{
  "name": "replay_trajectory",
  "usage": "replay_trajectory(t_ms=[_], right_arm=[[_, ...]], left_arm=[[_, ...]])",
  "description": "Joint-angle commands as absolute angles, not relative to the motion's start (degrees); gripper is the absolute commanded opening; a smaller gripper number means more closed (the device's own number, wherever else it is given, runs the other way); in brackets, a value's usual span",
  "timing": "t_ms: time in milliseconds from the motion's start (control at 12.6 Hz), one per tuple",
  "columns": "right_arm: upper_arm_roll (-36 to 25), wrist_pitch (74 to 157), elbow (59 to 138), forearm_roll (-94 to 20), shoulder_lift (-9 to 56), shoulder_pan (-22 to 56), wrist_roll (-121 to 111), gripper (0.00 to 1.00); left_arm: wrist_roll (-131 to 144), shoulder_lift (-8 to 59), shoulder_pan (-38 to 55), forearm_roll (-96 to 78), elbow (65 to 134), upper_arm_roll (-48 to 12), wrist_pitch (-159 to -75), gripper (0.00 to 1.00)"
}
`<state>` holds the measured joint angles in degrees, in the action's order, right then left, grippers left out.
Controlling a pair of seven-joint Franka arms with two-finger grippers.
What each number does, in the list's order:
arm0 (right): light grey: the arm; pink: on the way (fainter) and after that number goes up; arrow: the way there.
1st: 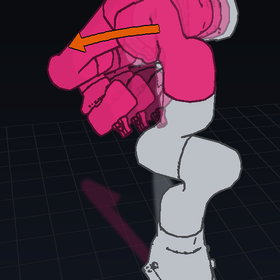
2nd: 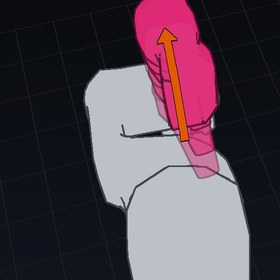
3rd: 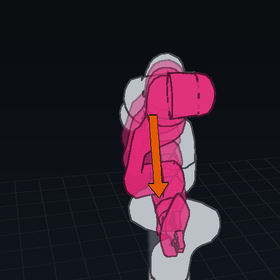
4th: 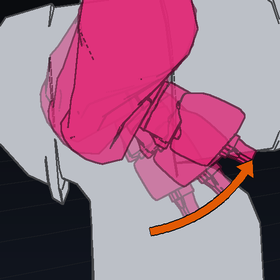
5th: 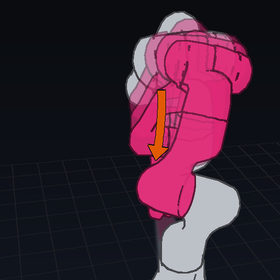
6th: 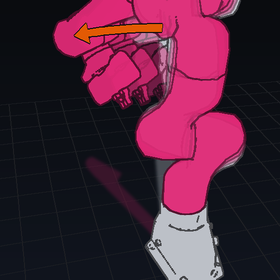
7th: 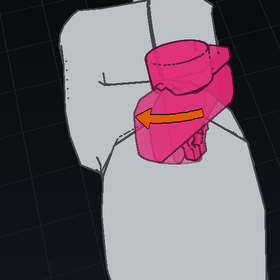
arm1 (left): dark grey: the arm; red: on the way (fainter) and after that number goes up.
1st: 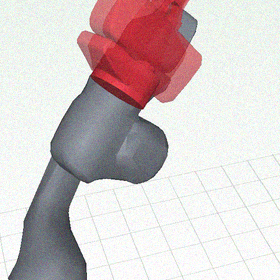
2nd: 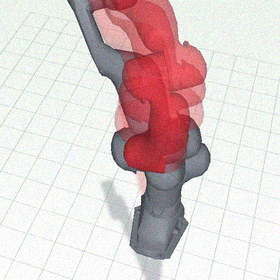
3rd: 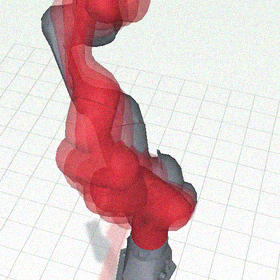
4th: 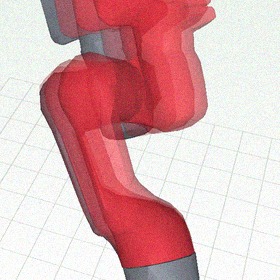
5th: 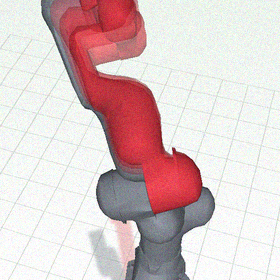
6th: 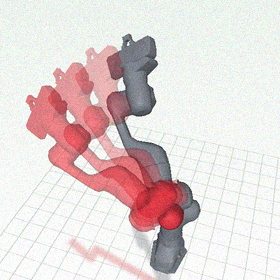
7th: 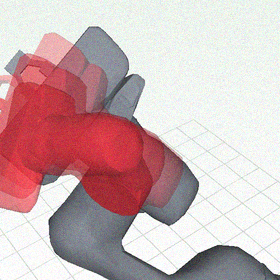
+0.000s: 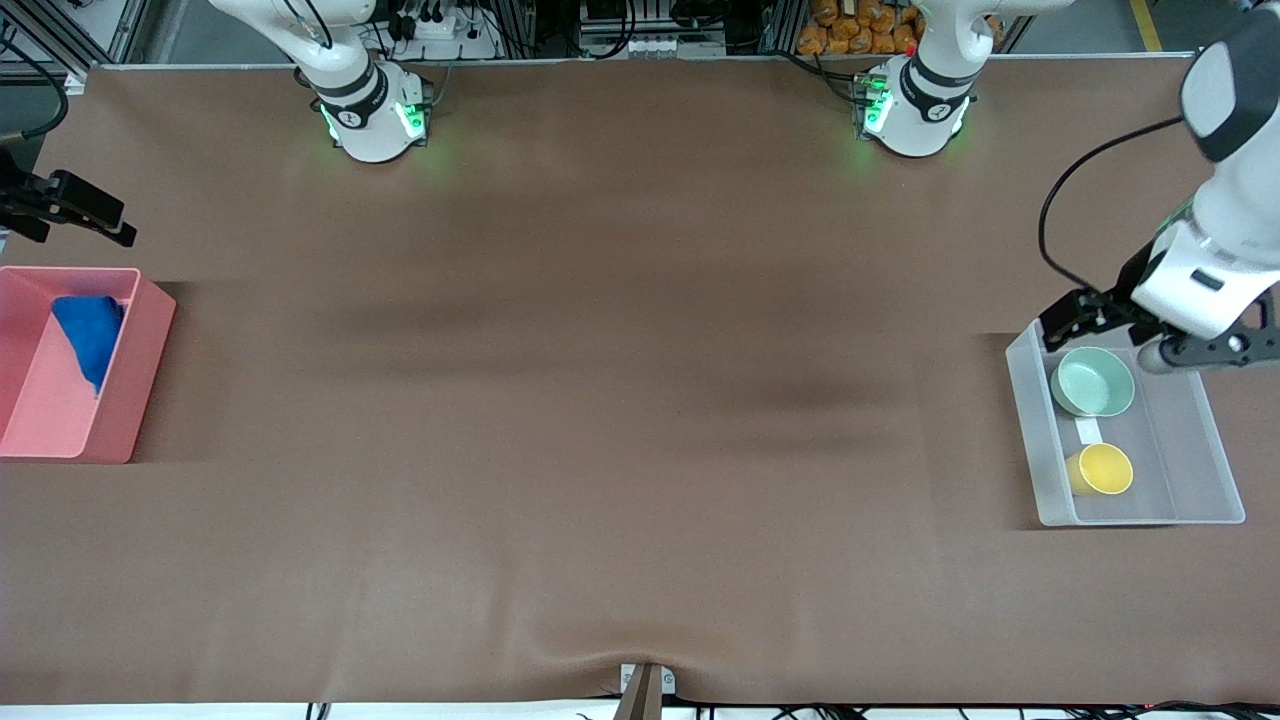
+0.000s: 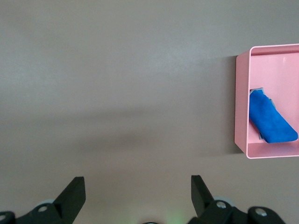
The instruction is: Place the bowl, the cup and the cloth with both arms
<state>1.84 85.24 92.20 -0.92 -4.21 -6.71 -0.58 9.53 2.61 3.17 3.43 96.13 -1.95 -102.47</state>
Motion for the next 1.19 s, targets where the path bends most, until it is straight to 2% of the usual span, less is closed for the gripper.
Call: replay_trajectory(t_ms=[0, 556, 795, 1113], right_arm=[[2.37, 84.55, 92.11, -1.58, -4.48, -7.65, -0.53, 1.00], [2.37, 83.32, 92.20, -1.58, -4.48, -7.82, -0.61, 1.00], [2.37, 83.41, 92.11, -1.58, -4.31, -8.09, -0.62, 1.00], [2.37, 83.32, 92.11, -1.67, -4.31, -8.96, -1.05, 1.00]], left_arm=[[9.14, 0.62, 3.34, 2.64, 97.29, -1.41, -99.16, 1.00], [9.75, 0.26, 6.50, 1.93, 97.03, 0.70, -97.65, 1.00], [9.58, 1.14, 5.80, 1.15, 93.27, 0.62, -97.39, 1.00], [9.23, 1.23, 5.80, 0.88, 93.34, 0.62, -96.95, 1.00]])
